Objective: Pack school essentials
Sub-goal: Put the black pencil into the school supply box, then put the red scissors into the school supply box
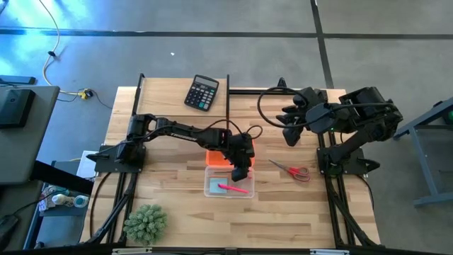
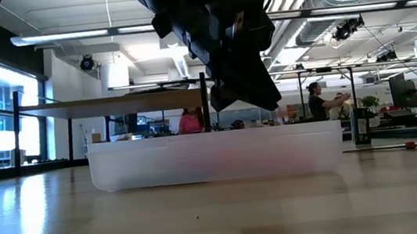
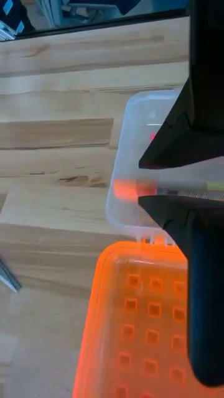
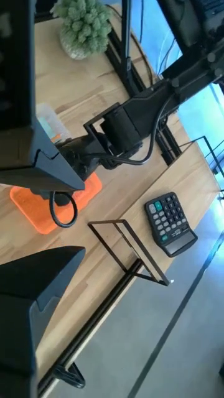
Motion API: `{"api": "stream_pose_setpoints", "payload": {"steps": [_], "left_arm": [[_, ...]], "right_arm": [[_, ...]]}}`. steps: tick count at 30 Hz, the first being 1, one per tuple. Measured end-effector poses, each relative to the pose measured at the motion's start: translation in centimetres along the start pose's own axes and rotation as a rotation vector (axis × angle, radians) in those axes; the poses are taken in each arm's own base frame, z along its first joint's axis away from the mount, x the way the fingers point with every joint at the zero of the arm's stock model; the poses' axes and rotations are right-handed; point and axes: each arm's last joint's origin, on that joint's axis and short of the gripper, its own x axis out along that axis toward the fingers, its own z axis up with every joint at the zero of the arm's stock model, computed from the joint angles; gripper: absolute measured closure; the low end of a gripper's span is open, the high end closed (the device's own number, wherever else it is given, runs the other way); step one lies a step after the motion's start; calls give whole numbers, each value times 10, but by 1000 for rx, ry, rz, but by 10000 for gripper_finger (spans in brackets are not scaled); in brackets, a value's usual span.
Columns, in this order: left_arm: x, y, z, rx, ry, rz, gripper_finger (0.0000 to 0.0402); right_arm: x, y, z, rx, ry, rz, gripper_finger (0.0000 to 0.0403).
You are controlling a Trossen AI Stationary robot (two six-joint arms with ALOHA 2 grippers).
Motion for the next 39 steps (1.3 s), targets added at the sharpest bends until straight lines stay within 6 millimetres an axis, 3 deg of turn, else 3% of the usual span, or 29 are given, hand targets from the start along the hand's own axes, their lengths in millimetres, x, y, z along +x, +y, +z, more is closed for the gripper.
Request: {"api": "stream_pose_setpoints", "payload": {"steps": [12, 21, 31, 39], "left_arm": [[-4, 12, 4, -85, -13, 6, 256], [-25, 18, 29, -95, -55, -101, 254], [-93, -6, 56, 22, -232, -82, 270], [-159, -14, 55, 29, -331, 60, 270]], "right_arm": [[-3, -3, 0, -24, -4, 7, 259], [-21, -20, 2, -32, -38, 36, 259], [-29, -30, -1, -161, -43, 53, 259], [-10, -40, -36, -171, 86, 0, 259]]}}
